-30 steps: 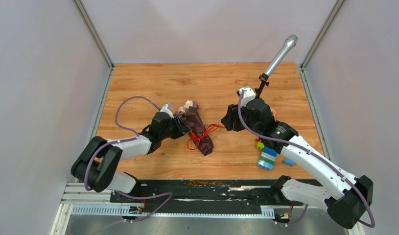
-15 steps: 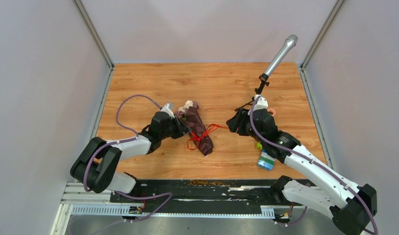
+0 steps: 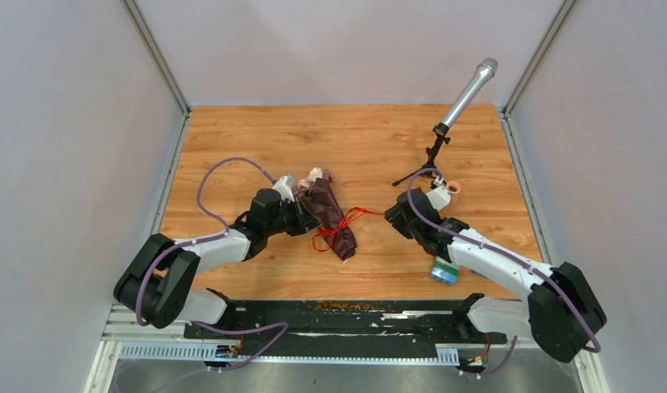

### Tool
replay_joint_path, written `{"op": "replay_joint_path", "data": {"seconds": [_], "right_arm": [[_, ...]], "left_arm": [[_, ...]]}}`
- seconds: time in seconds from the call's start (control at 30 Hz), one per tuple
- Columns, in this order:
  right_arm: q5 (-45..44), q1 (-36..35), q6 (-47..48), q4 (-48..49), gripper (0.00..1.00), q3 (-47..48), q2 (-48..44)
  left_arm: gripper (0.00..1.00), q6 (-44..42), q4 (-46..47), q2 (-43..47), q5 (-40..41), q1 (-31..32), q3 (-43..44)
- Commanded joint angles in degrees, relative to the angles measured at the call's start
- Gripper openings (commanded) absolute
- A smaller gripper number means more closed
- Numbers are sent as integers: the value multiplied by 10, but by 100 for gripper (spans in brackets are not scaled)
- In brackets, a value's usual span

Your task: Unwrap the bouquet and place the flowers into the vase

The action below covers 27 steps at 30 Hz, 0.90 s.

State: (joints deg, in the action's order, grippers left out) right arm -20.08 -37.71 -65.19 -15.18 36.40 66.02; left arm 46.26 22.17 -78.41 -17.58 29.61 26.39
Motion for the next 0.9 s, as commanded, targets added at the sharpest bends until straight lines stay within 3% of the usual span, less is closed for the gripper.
{"op": "replay_joint_path", "data": {"seconds": [0.0, 0.17, 0.5, 0.87], "right_arm": [[-60, 22, -47, -6, 40, 28, 50], [-120, 44, 17, -51, 38, 78, 116], [-143, 75, 137, -98, 36, 185, 236], [-155, 86, 158, -109, 39, 213, 301]], "left_arm": [[0, -29, 29, 1, -40, 3, 2], [0, -35, 33, -3, -59, 3, 5], [0, -39, 49, -6, -75, 2, 1], [0, -34, 57, 13, -73, 3, -13]]}}
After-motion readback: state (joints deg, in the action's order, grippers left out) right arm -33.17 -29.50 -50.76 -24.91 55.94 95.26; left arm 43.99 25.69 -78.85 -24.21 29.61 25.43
